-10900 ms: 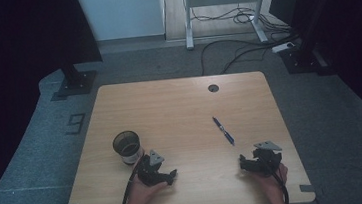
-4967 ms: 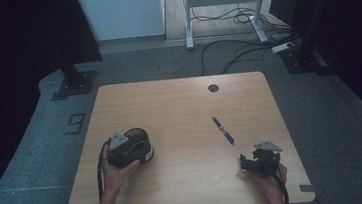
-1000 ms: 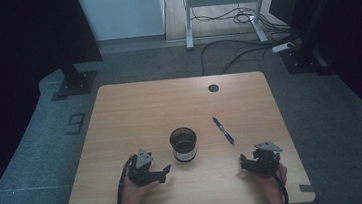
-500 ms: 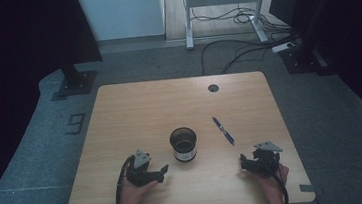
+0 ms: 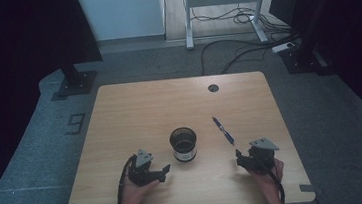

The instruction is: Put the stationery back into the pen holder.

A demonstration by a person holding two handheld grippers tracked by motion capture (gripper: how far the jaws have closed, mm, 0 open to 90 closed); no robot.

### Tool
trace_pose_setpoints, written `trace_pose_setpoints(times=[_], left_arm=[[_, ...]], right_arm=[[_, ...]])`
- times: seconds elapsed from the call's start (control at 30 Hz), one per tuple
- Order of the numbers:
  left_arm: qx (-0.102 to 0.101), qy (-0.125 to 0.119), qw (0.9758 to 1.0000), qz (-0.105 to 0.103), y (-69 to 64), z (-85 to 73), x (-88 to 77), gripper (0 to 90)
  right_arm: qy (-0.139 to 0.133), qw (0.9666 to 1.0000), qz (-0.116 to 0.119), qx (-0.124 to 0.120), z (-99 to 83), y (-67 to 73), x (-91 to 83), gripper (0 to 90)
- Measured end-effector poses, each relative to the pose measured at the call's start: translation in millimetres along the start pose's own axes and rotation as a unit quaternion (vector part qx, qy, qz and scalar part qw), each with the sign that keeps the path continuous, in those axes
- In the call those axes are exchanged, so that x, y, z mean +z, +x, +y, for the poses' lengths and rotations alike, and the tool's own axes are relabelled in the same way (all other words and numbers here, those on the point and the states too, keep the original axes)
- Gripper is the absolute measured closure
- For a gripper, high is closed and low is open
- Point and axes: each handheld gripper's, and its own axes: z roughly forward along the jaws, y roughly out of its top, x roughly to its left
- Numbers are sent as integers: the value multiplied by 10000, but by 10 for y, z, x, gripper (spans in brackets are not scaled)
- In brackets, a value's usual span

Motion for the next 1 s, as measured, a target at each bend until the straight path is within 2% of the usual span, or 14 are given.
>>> trace_pose_setpoints(times=[0.07,0.23,0.4,0.5,0.8,1.0], left_arm=[[2,-7,10000,6,5,0,-10,132],[-40,-13,10000,-33,18,-14,-21,142],[-89,18,10000,-26,17,-33,4,142],[-64,45,10000,-35,10,-39,7,142],[-92,31,9999,-36,25,-47,-11,141],[-135,26,9999,-46,50,-49,-29,142]], right_arm=[[-7,10000,70,-29,43,24,11,176],[-123,9992,360,120,178,69,75,196],[-241,9991,341,80,310,112,164,228],[-237,9985,467,179,375,123,248,246],[-285,9970,705,174,539,227,476,307],[-140,9971,752,49,618,316,642,328]])
